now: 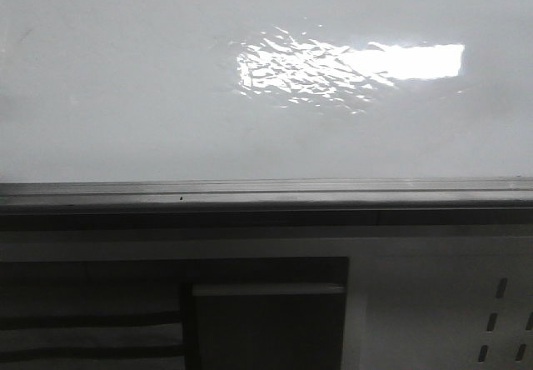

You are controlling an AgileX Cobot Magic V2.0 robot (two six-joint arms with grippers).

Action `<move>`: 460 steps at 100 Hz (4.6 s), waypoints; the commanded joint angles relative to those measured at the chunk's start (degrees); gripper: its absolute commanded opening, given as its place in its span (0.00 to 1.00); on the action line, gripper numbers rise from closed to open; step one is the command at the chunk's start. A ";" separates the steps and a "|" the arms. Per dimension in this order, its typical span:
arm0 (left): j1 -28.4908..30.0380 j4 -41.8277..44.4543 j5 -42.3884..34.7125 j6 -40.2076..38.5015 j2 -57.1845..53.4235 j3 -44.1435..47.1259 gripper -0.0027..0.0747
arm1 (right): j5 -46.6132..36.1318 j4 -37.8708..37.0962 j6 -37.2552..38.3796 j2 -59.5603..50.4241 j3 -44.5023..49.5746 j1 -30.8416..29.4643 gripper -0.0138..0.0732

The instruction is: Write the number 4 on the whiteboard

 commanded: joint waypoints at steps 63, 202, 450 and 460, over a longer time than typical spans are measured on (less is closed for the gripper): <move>-0.49 6.22 16.02 0.05 -1.81 -9.39 0.04 | 10.04 -0.25 -0.77 4.28 -9.31 -0.36 0.70; -28.18 -23.64 61.14 46.61 3.95 -38.45 0.04 | 32.57 53.04 -80.37 55.64 -40.23 27.97 0.70; -1.23 -21.60 44.26 31.14 -29.33 -15.87 0.51 | 26.04 15.72 -13.62 43.46 -37.15 28.76 0.08; -1.23 -21.60 44.26 31.14 -29.33 -15.87 0.51 | 24.54 16.65 -13.62 47.63 -39.82 28.76 0.08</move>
